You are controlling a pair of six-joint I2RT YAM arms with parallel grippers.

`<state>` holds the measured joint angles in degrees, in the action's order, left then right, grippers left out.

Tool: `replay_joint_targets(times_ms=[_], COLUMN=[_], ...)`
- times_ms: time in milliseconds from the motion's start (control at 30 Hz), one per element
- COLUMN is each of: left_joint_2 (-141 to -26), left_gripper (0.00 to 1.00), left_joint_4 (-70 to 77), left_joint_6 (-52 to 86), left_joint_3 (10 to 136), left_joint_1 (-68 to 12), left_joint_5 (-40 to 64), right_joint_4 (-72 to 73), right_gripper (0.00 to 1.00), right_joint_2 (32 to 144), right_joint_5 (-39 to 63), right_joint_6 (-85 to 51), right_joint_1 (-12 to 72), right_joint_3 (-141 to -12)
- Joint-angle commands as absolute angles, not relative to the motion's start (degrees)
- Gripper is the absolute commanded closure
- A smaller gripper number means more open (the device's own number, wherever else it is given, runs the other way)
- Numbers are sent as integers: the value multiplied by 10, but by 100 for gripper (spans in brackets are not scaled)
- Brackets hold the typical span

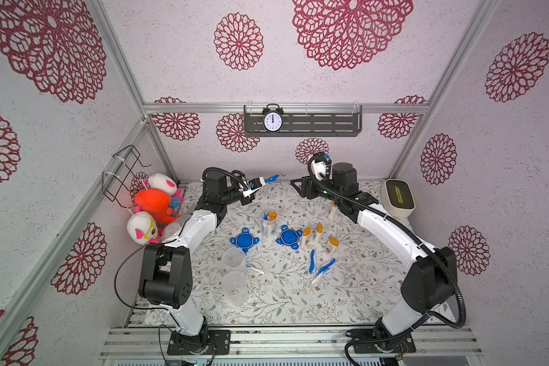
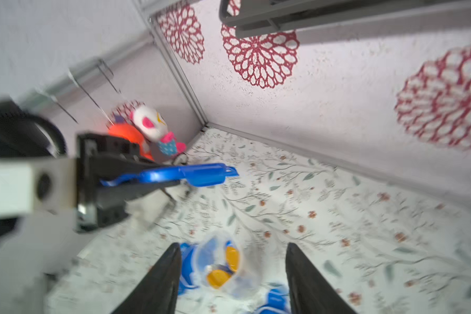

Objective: Pack away toiletry kits
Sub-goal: Close the lid on the container.

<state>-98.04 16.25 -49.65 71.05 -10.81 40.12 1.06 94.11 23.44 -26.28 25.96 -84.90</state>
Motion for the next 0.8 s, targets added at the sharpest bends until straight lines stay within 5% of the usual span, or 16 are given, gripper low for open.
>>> replay_joint_targets(times_ms=[0,367,767], left_joint_2=[-966,-950,-940], left_gripper=[100,100,100], left_joint_4=[265,356,371], left_joint_6=[-663,-825,-886], left_joint_3=[669,595,575], left_joint_1=[-116,-120,-127], left_joint_5=[387,378,399], right_joint_4=[110,247,353], right_gripper=[43,42,59], right_joint_2=[937,994,1038], right_joint_5=[320,351,359], right_joint_6=[-594,-801,-883], right_joint_1=[245,271,286], right_joint_3=[-809,-758,-759])
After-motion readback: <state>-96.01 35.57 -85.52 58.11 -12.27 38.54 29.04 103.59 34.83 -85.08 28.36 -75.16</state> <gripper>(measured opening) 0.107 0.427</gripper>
